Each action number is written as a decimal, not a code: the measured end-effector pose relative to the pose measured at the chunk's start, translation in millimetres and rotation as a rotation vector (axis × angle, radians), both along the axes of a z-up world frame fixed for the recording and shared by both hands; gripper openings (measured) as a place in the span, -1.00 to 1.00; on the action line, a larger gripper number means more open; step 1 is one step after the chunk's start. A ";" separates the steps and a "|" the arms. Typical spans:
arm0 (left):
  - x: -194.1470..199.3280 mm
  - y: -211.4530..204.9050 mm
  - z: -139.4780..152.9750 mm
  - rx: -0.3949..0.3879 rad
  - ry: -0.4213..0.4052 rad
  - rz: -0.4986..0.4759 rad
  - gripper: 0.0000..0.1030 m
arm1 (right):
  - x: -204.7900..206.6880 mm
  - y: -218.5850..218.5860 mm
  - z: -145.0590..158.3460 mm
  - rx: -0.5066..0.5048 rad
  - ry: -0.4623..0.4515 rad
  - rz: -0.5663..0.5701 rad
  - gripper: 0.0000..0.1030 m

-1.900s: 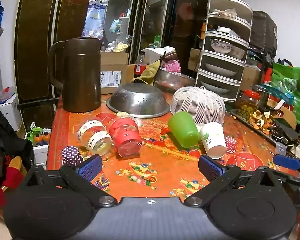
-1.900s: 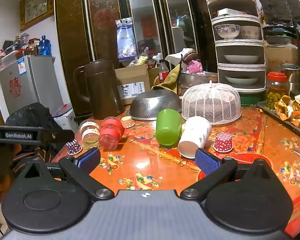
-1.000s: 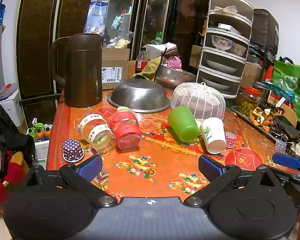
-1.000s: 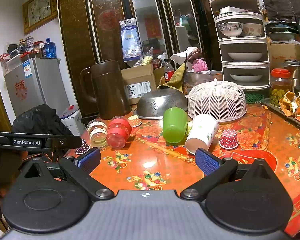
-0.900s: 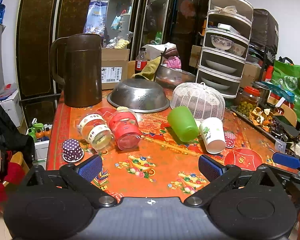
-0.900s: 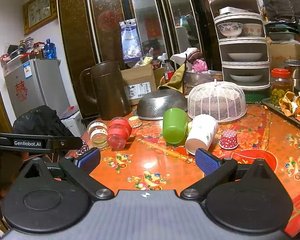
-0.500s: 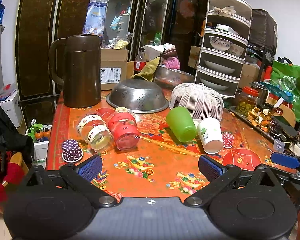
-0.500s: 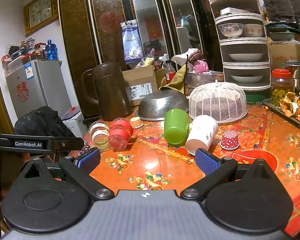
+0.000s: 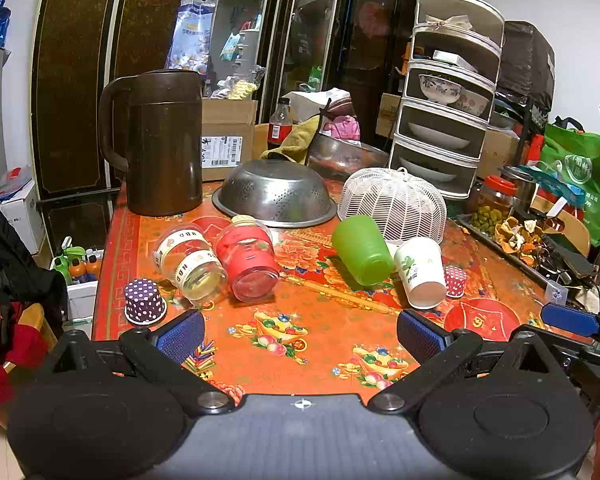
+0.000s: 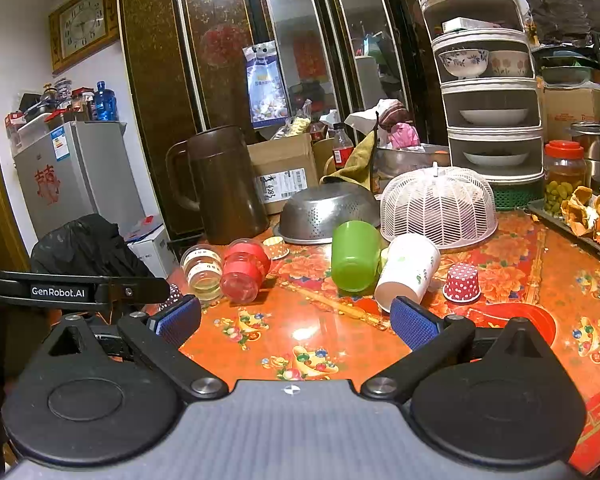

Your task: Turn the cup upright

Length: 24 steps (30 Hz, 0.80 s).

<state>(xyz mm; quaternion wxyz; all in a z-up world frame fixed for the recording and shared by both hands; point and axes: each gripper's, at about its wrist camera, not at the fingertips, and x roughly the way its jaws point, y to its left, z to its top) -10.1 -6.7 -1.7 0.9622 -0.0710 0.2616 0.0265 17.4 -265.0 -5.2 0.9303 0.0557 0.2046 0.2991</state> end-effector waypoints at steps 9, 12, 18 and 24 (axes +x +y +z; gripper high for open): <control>-0.1 0.1 -0.2 0.000 -0.001 0.000 1.00 | -0.2 0.9 0.1 -0.001 0.004 -0.001 0.98; -0.6 0.3 -0.5 -0.001 0.000 0.000 1.00 | -0.1 0.8 -0.1 -0.001 0.004 -0.002 0.98; -1.7 -0.3 -1.3 0.000 0.002 0.005 1.00 | -0.9 0.5 -1.4 0.002 0.007 -0.004 0.98; -1.9 -1.1 -1.8 -0.002 0.007 0.004 1.00 | -1.3 0.1 -2.6 -0.002 0.009 0.001 0.98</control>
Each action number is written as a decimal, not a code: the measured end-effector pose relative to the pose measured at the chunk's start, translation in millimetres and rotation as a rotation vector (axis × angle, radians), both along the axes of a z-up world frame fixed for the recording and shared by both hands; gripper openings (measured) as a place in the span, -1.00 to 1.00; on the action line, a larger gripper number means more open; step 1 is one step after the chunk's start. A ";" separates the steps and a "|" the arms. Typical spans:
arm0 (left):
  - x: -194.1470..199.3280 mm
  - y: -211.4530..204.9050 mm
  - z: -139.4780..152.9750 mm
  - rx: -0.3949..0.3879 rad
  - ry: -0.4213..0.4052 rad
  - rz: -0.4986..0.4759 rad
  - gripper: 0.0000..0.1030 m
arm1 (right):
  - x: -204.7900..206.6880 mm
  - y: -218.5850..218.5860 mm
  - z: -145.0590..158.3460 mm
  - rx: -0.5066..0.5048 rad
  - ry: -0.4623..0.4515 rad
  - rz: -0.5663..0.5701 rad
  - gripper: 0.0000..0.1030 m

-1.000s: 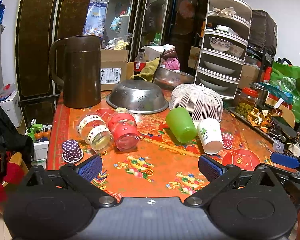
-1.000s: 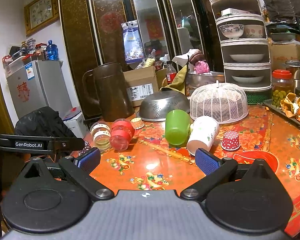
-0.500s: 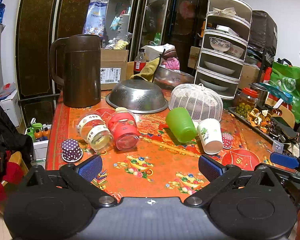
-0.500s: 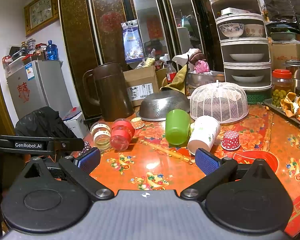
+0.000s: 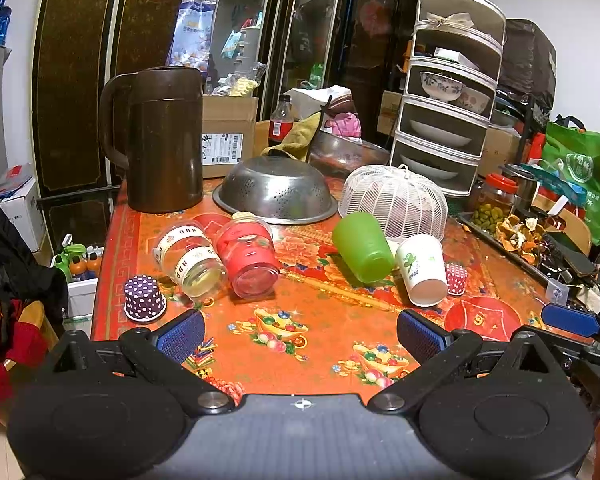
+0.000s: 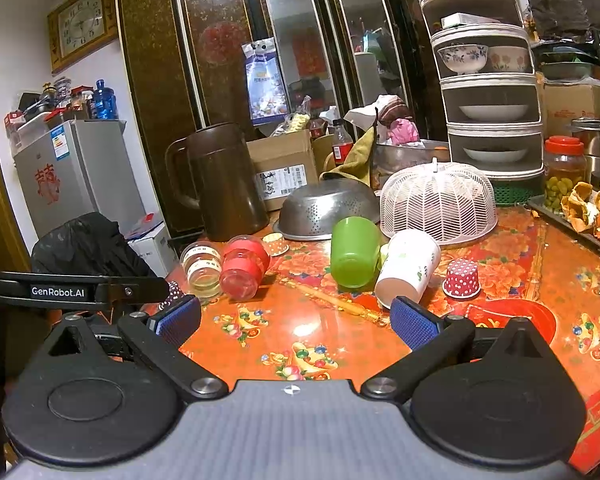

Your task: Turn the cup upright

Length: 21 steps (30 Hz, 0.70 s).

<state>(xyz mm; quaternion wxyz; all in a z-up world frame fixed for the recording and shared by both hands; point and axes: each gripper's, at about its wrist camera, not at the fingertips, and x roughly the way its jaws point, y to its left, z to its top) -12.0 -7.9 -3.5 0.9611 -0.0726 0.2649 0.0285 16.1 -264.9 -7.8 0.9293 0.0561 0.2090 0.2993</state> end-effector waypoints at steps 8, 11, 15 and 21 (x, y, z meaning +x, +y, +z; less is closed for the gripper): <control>1.6 0.5 0.7 -0.005 0.002 0.005 1.00 | -0.1 -0.8 0.3 0.001 0.000 0.004 0.98; 2.4 2.3 0.1 -0.007 0.004 0.007 1.00 | 0.7 -0.1 0.7 -0.001 0.003 0.003 0.98; 2.5 3.5 -0.5 -0.009 0.005 0.009 1.00 | 0.4 -0.2 1.0 -0.001 0.004 0.004 0.98; 3.9 3.5 -1.0 -0.007 0.009 0.010 1.00 | -0.4 0.1 1.2 0.001 0.008 0.003 0.98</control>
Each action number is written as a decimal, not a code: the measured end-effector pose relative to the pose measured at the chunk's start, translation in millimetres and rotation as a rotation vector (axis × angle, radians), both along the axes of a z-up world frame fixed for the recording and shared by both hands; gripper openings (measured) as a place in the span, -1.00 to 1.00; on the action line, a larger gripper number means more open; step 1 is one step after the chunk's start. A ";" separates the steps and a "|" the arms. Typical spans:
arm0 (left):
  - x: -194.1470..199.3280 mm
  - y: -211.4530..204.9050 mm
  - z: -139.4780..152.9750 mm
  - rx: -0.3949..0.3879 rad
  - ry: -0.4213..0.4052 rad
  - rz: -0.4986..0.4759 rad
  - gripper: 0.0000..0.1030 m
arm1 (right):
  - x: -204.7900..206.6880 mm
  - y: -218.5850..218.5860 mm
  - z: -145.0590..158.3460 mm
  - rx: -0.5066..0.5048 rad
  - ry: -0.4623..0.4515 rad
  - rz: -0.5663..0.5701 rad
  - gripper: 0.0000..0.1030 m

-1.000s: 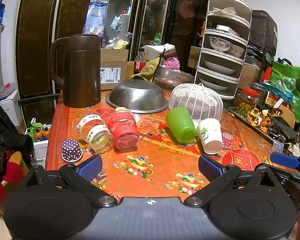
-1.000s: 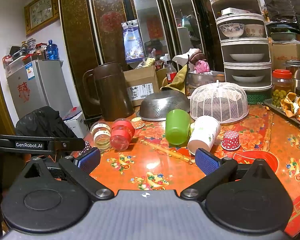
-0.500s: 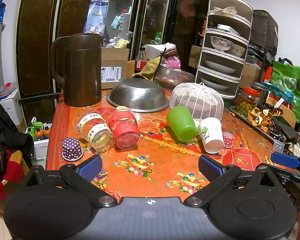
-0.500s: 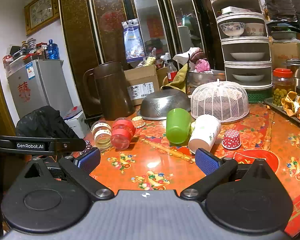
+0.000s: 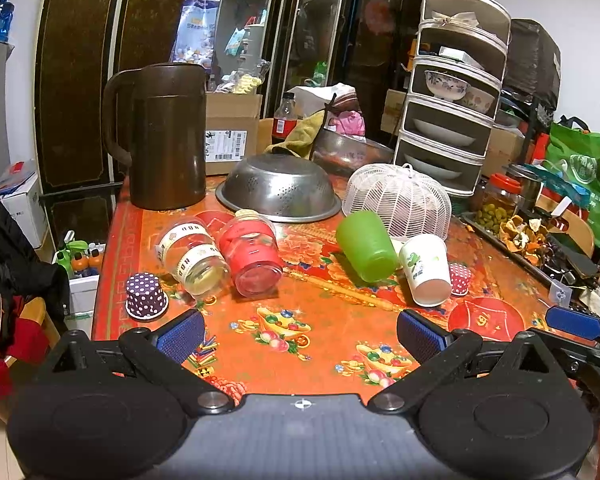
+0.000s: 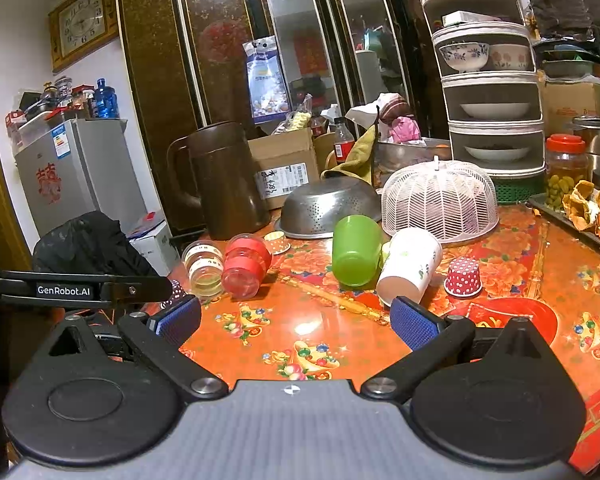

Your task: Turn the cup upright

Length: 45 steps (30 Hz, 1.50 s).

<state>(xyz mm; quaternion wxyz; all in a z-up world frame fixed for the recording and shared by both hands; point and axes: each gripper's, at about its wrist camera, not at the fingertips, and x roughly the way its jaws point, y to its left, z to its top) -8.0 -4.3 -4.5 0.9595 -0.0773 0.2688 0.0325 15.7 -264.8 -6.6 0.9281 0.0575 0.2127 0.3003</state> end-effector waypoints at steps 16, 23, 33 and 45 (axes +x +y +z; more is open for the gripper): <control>3.1 -4.6 -1.3 0.006 0.008 0.000 1.00 | 1.0 -6.3 -2.0 0.012 0.012 -0.001 0.98; 3.1 -4.6 -1.4 0.008 0.009 0.000 1.00 | 2.3 -6.9 -2.5 0.011 0.013 0.003 0.98; -27.5 27.5 -12.7 0.035 0.005 0.050 1.00 | 50.7 55.7 14.0 -0.012 0.089 0.181 0.98; -68.3 97.6 -26.4 -0.039 -0.004 0.203 1.00 | 137.3 240.3 15.6 -0.253 0.274 0.355 0.65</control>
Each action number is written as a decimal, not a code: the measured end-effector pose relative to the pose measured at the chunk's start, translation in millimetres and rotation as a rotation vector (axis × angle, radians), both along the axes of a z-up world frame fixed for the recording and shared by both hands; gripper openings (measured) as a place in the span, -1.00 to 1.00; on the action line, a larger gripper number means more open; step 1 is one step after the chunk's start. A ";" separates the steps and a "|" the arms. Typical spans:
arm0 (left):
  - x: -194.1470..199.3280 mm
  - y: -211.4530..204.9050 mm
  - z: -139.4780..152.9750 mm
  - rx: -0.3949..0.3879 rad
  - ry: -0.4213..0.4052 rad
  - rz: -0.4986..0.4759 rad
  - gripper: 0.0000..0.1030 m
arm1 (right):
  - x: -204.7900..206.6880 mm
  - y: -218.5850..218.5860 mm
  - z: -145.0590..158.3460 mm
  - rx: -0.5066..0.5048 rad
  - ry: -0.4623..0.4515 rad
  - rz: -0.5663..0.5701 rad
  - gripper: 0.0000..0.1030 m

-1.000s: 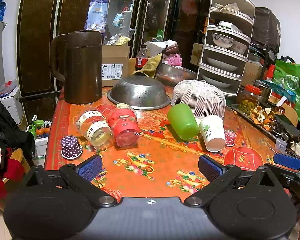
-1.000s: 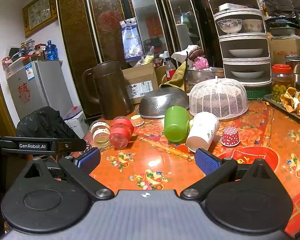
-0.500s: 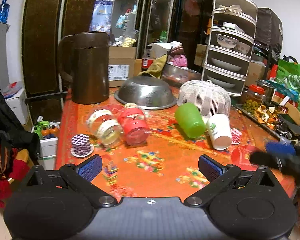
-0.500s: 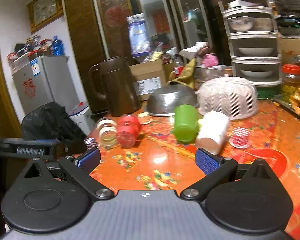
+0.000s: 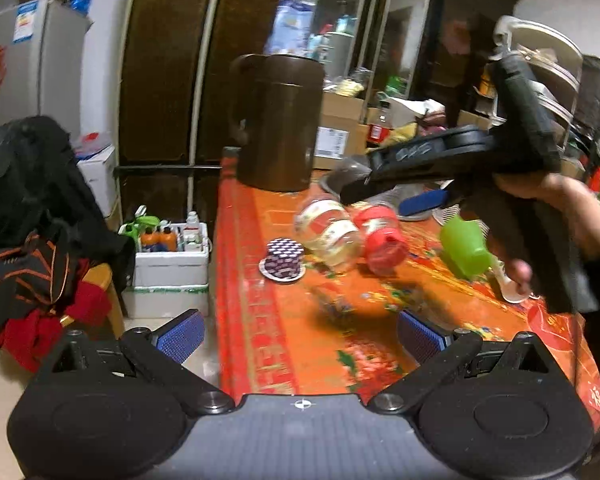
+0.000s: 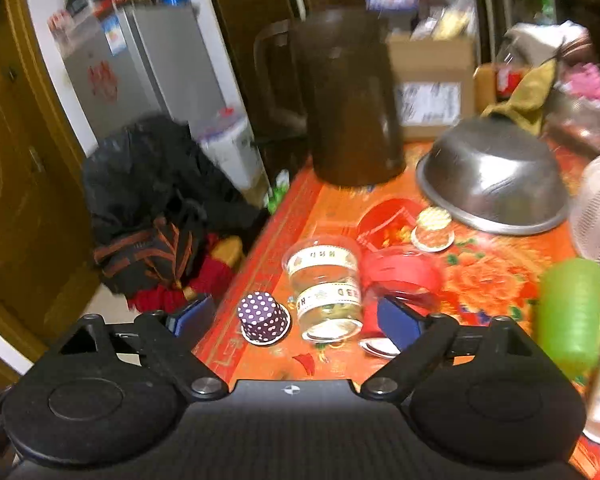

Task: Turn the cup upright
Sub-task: 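Reach the right gripper to the clear HBD cup lying sideways and grasp it, then lift the clear cup off the table with the right gripper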

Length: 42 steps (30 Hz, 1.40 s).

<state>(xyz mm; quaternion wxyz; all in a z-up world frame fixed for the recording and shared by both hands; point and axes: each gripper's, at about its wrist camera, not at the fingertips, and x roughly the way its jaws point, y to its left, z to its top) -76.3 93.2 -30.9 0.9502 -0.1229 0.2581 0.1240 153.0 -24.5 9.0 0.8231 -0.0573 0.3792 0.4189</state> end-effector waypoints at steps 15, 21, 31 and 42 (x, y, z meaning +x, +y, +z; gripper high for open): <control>-24.8 39.7 -14.4 -0.092 -0.018 0.057 1.00 | 12.8 63.3 -32.6 -0.283 -0.042 -0.007 0.25; -29.8 42.3 -16.0 -0.097 -0.017 0.064 1.00 | 17.8 70.9 -40.8 -0.337 -0.041 -0.023 0.11; -37.6 42.8 -13.8 -0.103 -0.026 0.083 1.00 | 11.6 53.0 -19.5 -0.216 -0.020 -0.039 0.03; -33.0 11.8 -1.7 -0.108 -0.051 -0.031 1.00 | -65.8 -96.7 76.7 0.001 -0.127 -0.099 0.04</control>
